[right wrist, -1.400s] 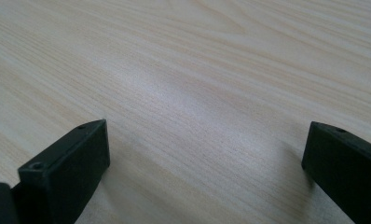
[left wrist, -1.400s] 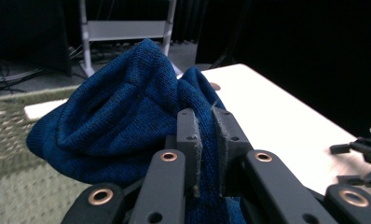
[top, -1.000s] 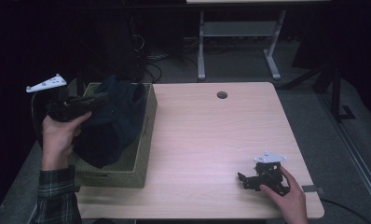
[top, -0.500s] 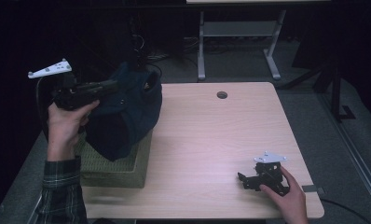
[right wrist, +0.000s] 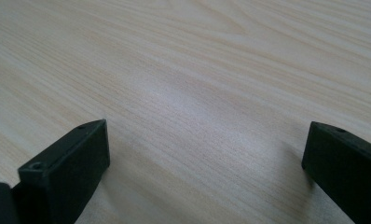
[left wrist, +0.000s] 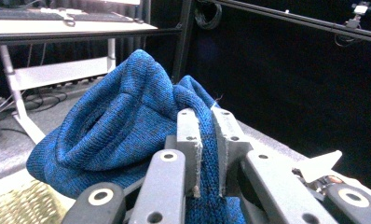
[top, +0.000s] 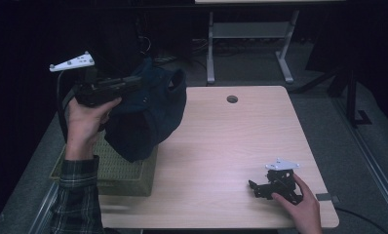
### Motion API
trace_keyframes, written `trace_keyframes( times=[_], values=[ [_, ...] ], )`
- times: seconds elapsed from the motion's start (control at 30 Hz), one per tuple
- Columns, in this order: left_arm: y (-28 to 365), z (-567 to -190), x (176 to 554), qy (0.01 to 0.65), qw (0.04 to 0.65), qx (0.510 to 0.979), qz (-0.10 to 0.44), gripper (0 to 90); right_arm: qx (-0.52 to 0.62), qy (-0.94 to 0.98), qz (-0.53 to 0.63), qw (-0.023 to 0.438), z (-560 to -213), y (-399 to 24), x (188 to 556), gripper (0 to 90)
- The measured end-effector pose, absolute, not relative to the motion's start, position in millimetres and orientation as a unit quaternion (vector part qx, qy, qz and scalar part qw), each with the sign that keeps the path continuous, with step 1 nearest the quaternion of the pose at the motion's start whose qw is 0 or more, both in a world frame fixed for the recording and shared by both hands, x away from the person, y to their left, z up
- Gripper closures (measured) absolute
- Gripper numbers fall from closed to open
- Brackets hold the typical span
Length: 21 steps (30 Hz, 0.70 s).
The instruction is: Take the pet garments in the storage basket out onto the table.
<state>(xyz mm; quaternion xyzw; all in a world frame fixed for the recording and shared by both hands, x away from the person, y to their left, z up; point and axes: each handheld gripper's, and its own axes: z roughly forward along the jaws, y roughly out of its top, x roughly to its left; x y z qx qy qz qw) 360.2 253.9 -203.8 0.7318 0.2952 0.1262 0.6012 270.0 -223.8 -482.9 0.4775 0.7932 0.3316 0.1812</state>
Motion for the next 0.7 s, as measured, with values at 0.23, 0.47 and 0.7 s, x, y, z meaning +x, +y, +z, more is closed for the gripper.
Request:
trace_keyframes(
  times=[0.23, 0.47, 0.7],
  values=[
    [230.3, -203.1, 366.8, 0.281, 0.603, 0.738, 0.112, 81.6, 0.477, 0.794, 0.331, 0.182, -482.8, -223.9, 270.0, 0.4],
    [204.6, -206.9, 373.8, 0.266, 0.604, 0.745, 0.095, 81.6, 0.477, 0.793, 0.331, 0.181, -482.8, -223.8, 270.0, 0.4],
    [177.5, -213.4, 381.2, 0.254, 0.605, 0.75, 0.08, 81.6, 0.477, 0.793, 0.331, 0.182, -482.8, -223.8, 270.0, 0.4]
  ],
)
